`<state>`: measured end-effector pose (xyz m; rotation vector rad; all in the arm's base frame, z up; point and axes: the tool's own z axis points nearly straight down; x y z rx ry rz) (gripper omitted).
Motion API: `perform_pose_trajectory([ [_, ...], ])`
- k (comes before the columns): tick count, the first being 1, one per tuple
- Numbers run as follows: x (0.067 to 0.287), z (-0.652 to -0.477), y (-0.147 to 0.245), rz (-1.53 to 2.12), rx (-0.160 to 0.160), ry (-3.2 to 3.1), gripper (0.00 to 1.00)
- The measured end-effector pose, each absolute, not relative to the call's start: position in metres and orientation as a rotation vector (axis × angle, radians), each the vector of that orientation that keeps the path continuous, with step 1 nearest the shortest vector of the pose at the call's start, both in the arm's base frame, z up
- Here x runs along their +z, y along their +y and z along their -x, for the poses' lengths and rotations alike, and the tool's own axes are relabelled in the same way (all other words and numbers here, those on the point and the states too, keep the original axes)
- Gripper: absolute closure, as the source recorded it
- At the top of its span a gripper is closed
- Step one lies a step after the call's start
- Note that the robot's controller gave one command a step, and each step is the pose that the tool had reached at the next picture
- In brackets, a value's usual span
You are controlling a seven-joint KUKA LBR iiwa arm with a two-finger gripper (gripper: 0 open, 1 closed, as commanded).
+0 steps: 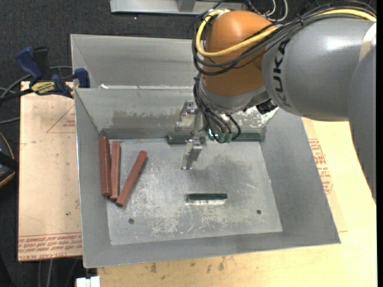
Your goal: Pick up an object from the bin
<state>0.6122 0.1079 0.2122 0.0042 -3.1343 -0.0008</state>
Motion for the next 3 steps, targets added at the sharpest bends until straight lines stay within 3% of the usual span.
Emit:
perform_pose_trajectory([
  [1, 0.217, -0.614, 0.107, -0.001, -0.002, -3.142, 0.0],
  [2, 0.189, -0.566, 0.08, -0.061, -0.003, -3.146, 0.0],
  [3, 0.137, -0.507, 0.067, -0.012, -0.001, -3.144, 0.0],
])
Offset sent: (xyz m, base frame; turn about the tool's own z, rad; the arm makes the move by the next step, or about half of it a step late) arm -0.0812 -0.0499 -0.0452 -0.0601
